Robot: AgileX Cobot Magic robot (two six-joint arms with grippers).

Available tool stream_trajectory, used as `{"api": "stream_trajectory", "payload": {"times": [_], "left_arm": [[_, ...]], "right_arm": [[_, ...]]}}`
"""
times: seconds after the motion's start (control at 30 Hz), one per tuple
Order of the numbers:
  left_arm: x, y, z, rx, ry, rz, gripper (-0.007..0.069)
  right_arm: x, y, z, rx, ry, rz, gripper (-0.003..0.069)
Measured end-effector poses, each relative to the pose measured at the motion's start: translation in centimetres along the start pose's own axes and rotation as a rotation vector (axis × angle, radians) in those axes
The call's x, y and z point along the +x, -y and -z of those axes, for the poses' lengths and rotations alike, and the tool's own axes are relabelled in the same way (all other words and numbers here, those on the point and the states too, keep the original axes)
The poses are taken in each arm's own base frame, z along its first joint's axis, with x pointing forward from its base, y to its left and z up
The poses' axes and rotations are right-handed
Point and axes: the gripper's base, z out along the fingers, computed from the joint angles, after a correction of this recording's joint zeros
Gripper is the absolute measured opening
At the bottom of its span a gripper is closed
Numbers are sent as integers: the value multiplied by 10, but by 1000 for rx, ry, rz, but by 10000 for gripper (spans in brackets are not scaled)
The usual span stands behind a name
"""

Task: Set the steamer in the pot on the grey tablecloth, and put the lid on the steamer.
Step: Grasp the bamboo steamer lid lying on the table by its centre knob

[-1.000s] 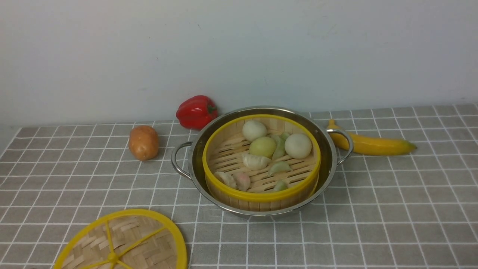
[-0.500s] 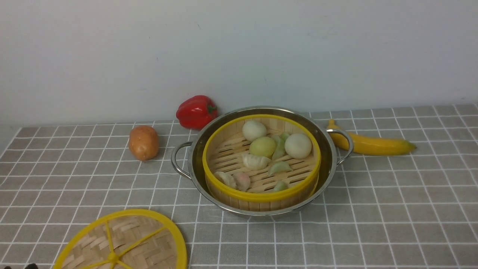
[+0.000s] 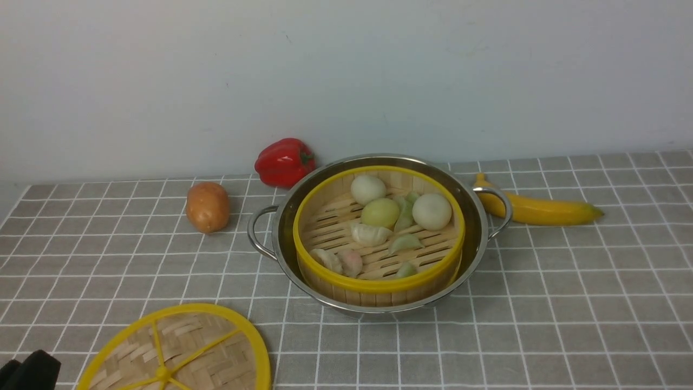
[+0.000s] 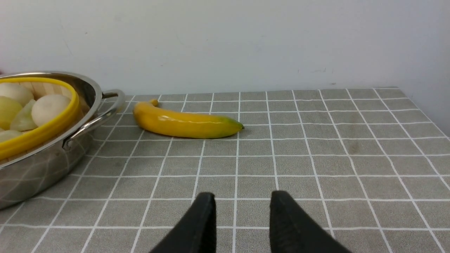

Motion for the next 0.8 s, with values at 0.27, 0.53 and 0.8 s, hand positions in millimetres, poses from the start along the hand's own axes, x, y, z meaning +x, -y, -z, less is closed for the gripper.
{"api": "stream_trajectory", "payload": {"times": [0.27,0.53,0.8], "left_arm": [[-50,34,20,110,97,-30,243],[-89,63,51,97,-29,-364,243],[-82,60,20,42,-475,-356,243]], "right_arm": [[0,0,0,-1,0,-3,240],[0,0,0,-1,1,-4,240],[0,0,0,-2,1,-7,240]]}}
